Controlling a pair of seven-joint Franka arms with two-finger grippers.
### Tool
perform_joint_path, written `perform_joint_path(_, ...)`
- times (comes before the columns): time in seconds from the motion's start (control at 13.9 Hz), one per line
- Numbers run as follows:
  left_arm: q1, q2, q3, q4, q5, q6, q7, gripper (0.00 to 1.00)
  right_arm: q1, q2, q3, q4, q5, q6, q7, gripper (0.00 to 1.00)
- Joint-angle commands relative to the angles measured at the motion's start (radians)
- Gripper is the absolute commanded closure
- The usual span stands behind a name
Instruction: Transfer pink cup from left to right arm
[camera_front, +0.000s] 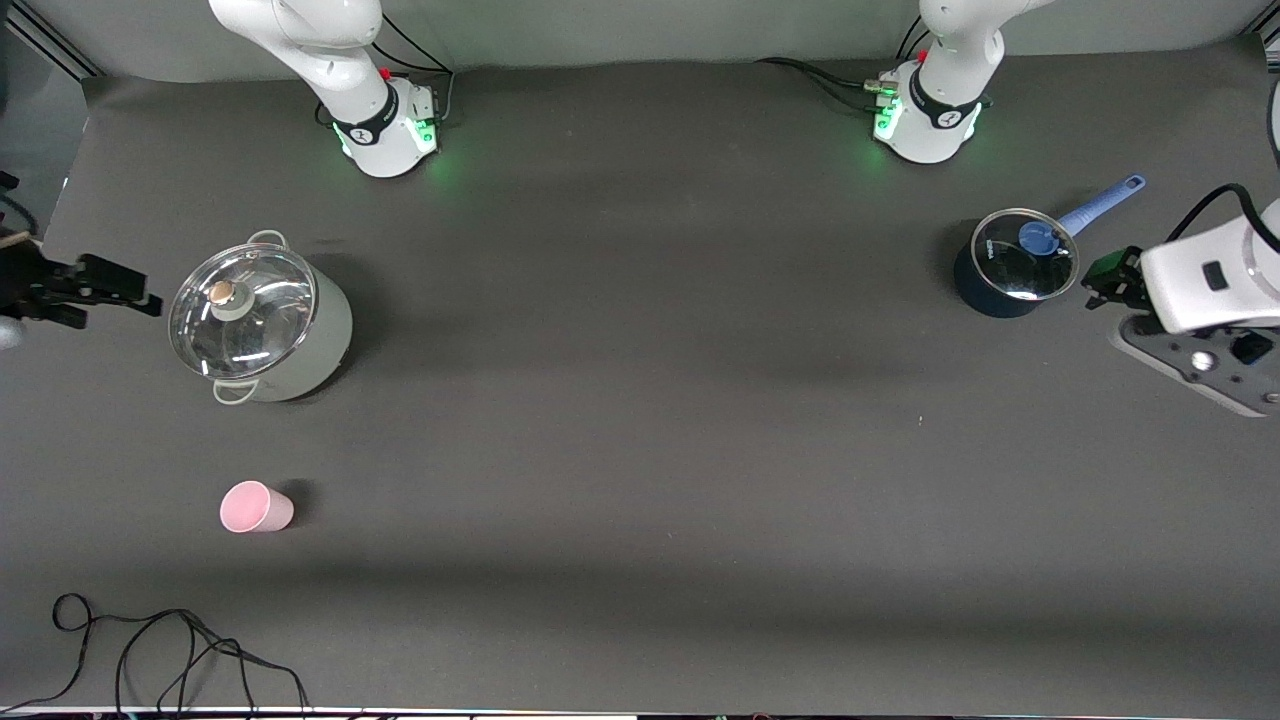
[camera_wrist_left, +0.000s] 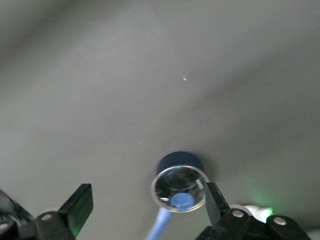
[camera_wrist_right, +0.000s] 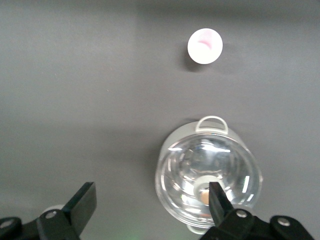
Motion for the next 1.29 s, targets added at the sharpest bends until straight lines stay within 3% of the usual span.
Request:
perform_joint_path(0.0, 0.017, -0.015, -0.005, -0.001, -0.017, -0.008, -0.192, 0.0, 0.08, -0.036, -0.05, -0.032, -0.029, 0.022, 0.069, 0.01)
perform_joint_path(0.29, 0.018, -0.017, -0.005, -0.001, -0.072, 0.007, -0.273, 0.0, 0.084, -0.084, -0.052, -0.054, -0.059, 0.024, 0.122, 0.01)
perform_joint_path(0.79, 0.017, -0.038, -0.002, -0.02, -0.079, 0.003, -0.269, 0.0, 0.114, -0.068, -0.049, -0.057, -0.063, 0.1, 0.193, 0.01)
perform_joint_path(0.94, -0.049, -0.07, 0.072, -0.062, -0.079, 0.007, -0.267, 0.0, 0.113, -0.068, -0.047, -0.055, -0.064, 0.105, 0.191, 0.01)
perform_joint_path(1.08, -0.197, -0.09, 0.25, -0.059, -0.1, 0.006, -0.253, 0.0, 0.11, -0.068, -0.051, -0.055, -0.064, 0.113, 0.176, 0.01)
perform_joint_path(1.22, -0.326, -0.118, 0.442, -0.073, -0.205, 0.009, -0.25, 0.0, 0.104, -0.068, -0.052, -0.057, -0.064, 0.104, 0.089, 0.01)
